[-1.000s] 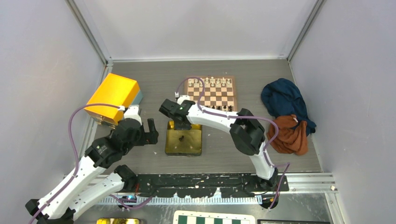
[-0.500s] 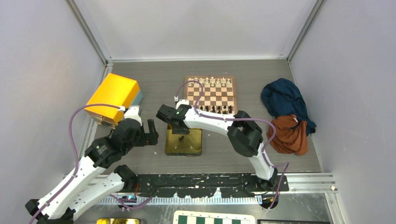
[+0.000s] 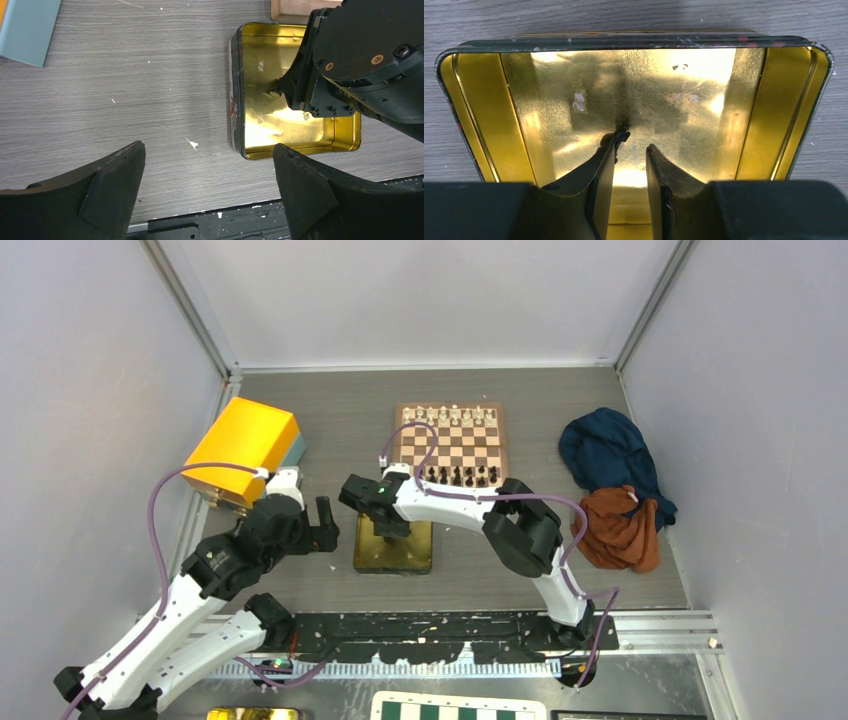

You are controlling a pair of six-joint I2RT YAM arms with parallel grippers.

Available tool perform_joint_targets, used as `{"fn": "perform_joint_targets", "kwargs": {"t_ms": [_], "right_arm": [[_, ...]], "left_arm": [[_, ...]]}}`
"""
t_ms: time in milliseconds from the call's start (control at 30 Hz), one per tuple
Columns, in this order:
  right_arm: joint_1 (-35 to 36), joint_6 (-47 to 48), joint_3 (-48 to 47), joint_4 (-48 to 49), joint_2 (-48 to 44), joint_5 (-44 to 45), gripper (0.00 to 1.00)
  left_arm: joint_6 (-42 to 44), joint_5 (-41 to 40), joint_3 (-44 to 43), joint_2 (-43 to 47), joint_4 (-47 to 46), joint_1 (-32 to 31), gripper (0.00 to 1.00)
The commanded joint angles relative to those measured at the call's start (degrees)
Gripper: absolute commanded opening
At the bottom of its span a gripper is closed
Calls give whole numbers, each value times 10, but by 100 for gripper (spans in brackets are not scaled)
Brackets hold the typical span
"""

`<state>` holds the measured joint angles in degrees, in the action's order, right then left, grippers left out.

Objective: Set up the chess pieces on the board
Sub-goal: Pick up the chess piece from the storage box.

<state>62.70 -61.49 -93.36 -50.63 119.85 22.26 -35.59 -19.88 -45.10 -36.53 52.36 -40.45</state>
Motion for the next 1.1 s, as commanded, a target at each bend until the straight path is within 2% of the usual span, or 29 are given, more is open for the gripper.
{"fn": "perform_joint_targets", "kwargs": {"t_ms": [0, 1067], "right_arm": [[3, -15, 2, 15, -26, 18, 35], [-2, -38, 19, 46, 5, -10, 32]], "left_arm": [[-4, 3, -22, -4, -3, -1, 100], [2, 9, -11, -9, -13, -1, 100]]}}
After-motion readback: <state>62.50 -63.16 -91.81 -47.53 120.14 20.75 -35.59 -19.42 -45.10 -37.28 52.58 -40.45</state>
